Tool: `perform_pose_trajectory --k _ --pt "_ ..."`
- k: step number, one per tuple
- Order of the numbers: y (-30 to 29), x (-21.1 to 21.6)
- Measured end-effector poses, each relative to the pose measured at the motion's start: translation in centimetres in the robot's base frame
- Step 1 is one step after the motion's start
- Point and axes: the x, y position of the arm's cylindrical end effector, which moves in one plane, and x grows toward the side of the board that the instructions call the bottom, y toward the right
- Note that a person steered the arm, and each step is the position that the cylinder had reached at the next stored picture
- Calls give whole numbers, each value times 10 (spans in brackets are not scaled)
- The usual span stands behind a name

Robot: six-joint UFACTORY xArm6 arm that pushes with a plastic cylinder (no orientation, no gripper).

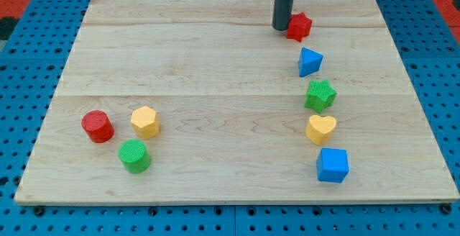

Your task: Push the hexagon to horizontally left of the triangle

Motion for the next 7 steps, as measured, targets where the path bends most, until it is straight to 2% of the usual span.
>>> perform_pose_trajectory --k 1,2,3,4,5,6,7 --pt "25 1" --pt "-17 8" --pt "-38 90" --pt "-48 192" --pt "-78 257" --pt "-148 255" --pt "-188 245"
